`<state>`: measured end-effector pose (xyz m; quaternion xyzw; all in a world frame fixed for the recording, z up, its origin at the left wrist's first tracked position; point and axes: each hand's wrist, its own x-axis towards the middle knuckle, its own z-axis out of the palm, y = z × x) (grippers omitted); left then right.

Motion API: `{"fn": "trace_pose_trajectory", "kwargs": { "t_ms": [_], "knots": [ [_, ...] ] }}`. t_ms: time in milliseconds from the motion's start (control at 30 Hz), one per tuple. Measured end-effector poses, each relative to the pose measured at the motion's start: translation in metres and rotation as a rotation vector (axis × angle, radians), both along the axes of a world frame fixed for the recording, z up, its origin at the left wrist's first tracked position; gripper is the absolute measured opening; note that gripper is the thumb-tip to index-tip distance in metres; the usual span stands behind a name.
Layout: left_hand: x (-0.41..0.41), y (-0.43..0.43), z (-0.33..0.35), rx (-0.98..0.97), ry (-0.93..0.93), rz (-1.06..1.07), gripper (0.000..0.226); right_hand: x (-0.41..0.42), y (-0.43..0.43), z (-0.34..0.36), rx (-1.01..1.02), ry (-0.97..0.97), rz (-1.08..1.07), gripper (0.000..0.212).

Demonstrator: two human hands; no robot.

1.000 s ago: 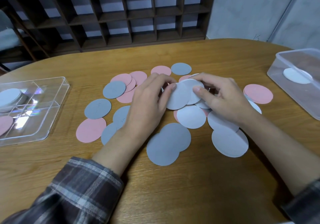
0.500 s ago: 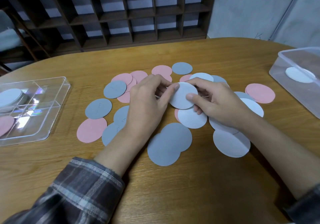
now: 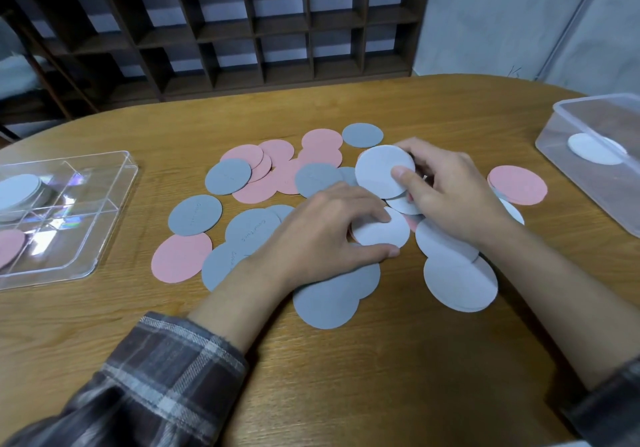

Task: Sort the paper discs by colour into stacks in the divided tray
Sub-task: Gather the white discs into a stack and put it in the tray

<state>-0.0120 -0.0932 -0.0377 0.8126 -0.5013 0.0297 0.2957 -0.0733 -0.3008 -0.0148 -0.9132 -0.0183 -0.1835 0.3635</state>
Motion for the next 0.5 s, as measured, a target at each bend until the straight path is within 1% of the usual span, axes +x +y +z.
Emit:
{"fn": "trace_pose_trajectory", "kwargs": {
  "t_ms": [167, 267, 333, 400, 500],
  "knots": [
    [-0.003, 0.002, 0.008, -0.047, 0.033, 0.042, 0.034, 0.0, 0.0, 0.001, 0.001, 0.004, 0.013, 0.024],
    [0.0, 0.001, 0.009, -0.155, -0.068, 0.089, 0.035, 0.0, 0.001, 0.002, 0.032, 0.012, 0.032, 0.026],
    [0.004, 0.001, 0.008, -0.233, -0.126, 0.157, 0.028, -0.001, 0.002, 0.002, 0.052, 0.03, 0.052, 0.029],
    [0.006, 0.002, 0.009, -0.305, -0.143, 0.215, 0.019, -0.002, 0.002, 0.003, 0.06, 0.045, 0.068, 0.03],
    [0.009, 0.004, 0.01, -0.358, -0.154, 0.251, 0.011, -0.003, 0.003, 0.003, 0.079, 0.06, 0.079, 0.031]
  ]
}}
